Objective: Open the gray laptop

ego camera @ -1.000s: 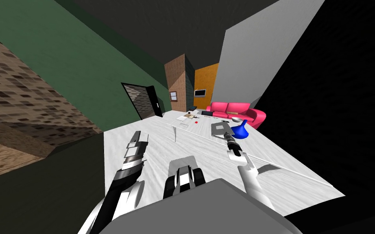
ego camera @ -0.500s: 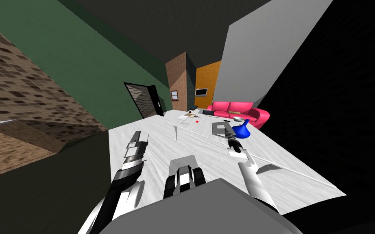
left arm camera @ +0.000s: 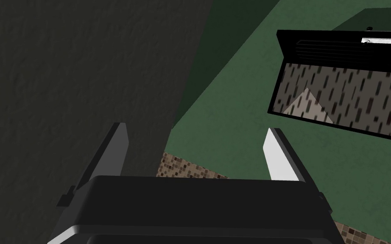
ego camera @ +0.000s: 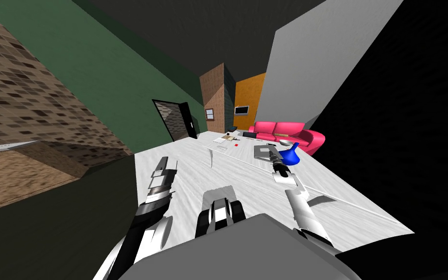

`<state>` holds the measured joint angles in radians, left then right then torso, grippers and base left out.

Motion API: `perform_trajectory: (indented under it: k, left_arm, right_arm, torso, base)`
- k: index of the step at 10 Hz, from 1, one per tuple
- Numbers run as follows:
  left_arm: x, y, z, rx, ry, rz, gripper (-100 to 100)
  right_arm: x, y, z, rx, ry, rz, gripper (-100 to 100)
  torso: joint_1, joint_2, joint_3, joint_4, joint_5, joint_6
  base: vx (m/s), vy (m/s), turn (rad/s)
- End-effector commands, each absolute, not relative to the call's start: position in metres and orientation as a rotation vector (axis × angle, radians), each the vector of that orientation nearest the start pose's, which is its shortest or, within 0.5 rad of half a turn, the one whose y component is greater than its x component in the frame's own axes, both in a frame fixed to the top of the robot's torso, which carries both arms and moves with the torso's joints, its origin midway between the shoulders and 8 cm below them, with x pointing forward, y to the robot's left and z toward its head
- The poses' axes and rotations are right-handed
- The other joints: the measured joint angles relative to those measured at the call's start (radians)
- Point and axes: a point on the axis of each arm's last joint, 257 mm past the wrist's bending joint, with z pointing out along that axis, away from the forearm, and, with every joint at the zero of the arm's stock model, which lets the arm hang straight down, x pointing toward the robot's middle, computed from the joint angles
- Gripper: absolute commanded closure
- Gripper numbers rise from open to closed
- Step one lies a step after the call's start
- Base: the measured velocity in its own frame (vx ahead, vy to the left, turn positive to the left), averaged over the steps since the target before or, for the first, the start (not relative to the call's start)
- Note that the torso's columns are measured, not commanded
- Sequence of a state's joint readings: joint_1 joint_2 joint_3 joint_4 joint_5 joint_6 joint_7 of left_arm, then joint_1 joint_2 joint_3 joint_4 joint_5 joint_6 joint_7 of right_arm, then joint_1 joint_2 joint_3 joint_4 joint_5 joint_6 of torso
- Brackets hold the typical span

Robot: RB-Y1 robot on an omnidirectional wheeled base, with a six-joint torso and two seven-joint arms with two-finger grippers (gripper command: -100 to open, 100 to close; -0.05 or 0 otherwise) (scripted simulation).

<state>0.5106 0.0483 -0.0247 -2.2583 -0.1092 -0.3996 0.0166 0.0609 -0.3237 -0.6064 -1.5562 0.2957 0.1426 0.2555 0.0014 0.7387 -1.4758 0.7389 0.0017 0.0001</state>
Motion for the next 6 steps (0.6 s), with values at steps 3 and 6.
perform_trajectory:
  k: [3,6]
  left_arm:
    - [0.3659,0.2612,-0.0113,-0.67,0.802,-1.233,0]
    - [0.3659,0.2612,-0.0113,-0.67,0.802,-1.233,0]
  right_arm:
    - [0.415,-0.6408,-0.177,1.02,1.2,0.032,0]
    - [0.4146,-0.6408,-0.1788,1.023,1.202,0.032,0]
  torso:
    - [0.0,-0.001,-0.001,0.0,0.0,0.0]
    - [-0.001,0.0,0.0,0.0,-0.001,0.0]
  base:
    - [0.0,0.0,0.0]
    - [0.0,0.0,0.0]
